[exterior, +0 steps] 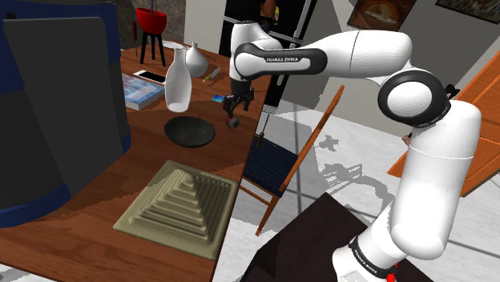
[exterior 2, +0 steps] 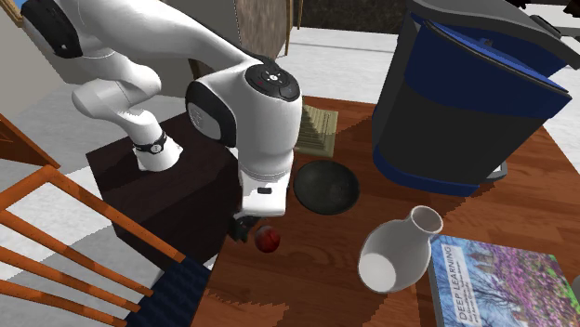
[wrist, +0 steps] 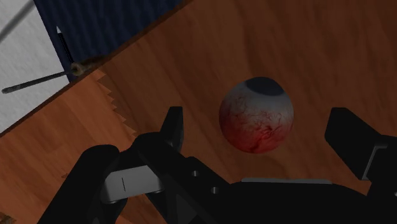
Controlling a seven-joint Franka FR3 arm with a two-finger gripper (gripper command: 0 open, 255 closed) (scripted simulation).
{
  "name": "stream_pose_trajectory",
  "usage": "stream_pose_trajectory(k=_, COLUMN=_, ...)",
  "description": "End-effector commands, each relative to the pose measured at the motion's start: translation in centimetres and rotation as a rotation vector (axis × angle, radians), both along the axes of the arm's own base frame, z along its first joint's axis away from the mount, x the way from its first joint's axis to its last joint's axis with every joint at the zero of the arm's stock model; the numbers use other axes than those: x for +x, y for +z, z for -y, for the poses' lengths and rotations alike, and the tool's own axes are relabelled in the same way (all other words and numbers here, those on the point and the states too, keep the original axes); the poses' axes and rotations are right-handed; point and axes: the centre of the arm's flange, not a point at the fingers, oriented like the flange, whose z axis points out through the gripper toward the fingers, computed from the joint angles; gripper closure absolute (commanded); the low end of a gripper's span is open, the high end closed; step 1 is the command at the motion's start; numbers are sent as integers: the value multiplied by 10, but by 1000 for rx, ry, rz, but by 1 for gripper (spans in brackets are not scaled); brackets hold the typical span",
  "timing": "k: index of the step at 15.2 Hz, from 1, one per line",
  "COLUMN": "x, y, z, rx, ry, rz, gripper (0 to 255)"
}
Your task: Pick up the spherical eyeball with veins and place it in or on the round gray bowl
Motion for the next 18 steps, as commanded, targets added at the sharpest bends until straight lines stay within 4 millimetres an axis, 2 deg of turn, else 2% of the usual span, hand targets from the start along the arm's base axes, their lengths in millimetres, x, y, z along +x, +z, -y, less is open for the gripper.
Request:
stream_pose_trajectory(k=1, x=10, y=-13, z=-6, rx=-2, ry=0, rz=-3, gripper=0)
stream_pose_trajectory(k=8, x=9, y=-47, z=0, rx=-2, ry=0, rz=-3, gripper=0)
stream_pose_trajectory(k=16, x=9, y=-47, z=0, rx=-2, ry=0, rz=-3, gripper=0)
stream_pose_trajectory(k=17, x=9, y=-47, z=0, rx=-2, ry=0, rz=-3, gripper=255)
stream_pose_trajectory(k=18, x=9, y=-47, z=0, rx=-2, ry=0, rz=-3, gripper=255)
